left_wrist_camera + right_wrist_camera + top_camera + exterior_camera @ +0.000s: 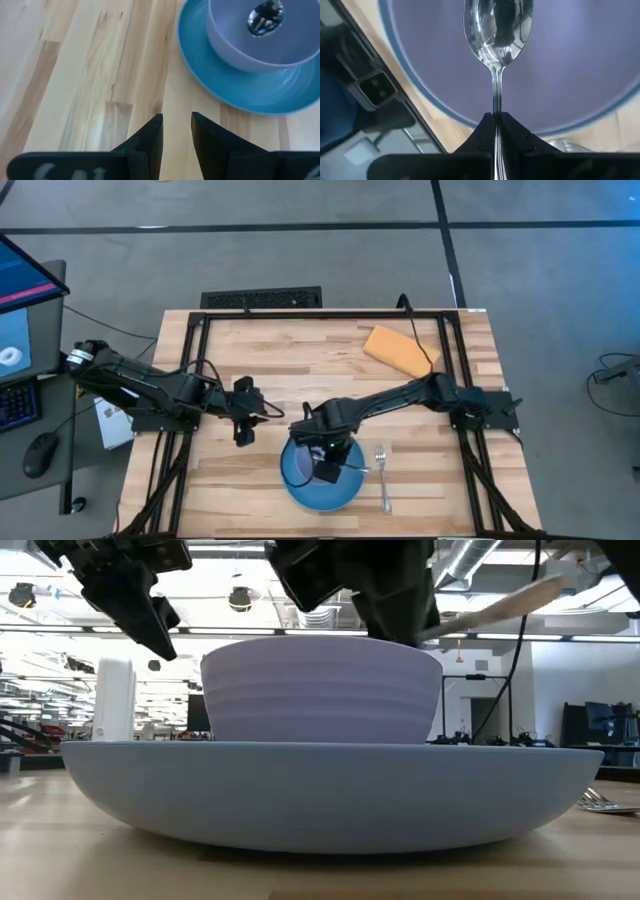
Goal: Set table place
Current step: Put the silver spoon into the purple bowl, then return to Home Position
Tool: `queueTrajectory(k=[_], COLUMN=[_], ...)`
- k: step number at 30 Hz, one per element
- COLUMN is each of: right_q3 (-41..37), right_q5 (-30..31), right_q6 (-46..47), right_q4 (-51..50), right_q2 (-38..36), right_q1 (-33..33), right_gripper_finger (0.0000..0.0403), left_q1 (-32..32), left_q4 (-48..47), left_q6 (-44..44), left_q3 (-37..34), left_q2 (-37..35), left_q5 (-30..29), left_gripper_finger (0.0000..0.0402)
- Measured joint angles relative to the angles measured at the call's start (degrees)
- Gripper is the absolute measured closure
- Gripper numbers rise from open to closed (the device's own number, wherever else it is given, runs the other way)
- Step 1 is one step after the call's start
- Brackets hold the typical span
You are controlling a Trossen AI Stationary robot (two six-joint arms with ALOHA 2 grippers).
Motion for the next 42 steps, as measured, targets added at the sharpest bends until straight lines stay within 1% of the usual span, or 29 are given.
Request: queueTrajectory(k=[3, 9, 17, 24, 27, 32, 35, 37, 39, 42], right_q3=[2.79, 4.35, 4.48, 4.46, 4.47, 8.37, 10.19, 10.31, 10.32, 10.07], right_q5=[-0.05, -0.25, -0.03, 0.05, 1.89, 10.0, 15.57, 20.06, 27.94, 42.55], right_q6=[-1.35, -3.75, -4.24, -4.2, -2.71, -6.07, -14.65, -17.98, -22.23, -27.6], right_q4=[-3.03, -4.68, -4.6, -4.07, -3.77, -5.84, -6.6, -5.91, -6.13, -9.52], right_q2=[2.33, 5.36, 4.83, 4.62, 4.62, 1.69, -2.84, -6.75, -10.45, -16.1], right_q1=[-0.41, -1.28, -1.72, -1.7, -1.85, -2.12, -1.5, -0.88, 0.0, 1.58], right_gripper_finger=[0.0374, 0.0371, 0.0337, 0.0331, 0.033, 0.0329, 0.0329, 0.0328, 0.0328, 0.0328], left_q1=[-0.33, -1.09, -1.39, -1.39, -1.37, -1.37, -1.37, -1.37, -1.39, -1.46], left_q4=[-0.58, -1.04, -1.2, -1.21, -1.22, -1.66, -3.23, -3.58, -2.24, -0.9], left_q6=[-0.02, -0.22, -0.2, -0.2, -0.2, 0.25, 1.52, 1.68, 1.88, 3.08], left_q3=[0.0, -0.02, -0.02, -0.02, -0.02, -0.02, -0.02, -0.02, -0.02, -0.02], left_q2=[0.43, 0.57, 0.59, 0.59, 0.59, 0.12, -1.37, -3.05, -4.59, -7.63], left_q5=[-0.24, -0.39, -1.29, -1.46, -1.49, -1.65, -1.77, -1.77, -2.71, -5.36], left_gripper_finger=[0.0311, 0.0311, 0.0311, 0.0311, 0.0311, 0.0311, 0.0311, 0.0311, 0.0311, 0.0311])
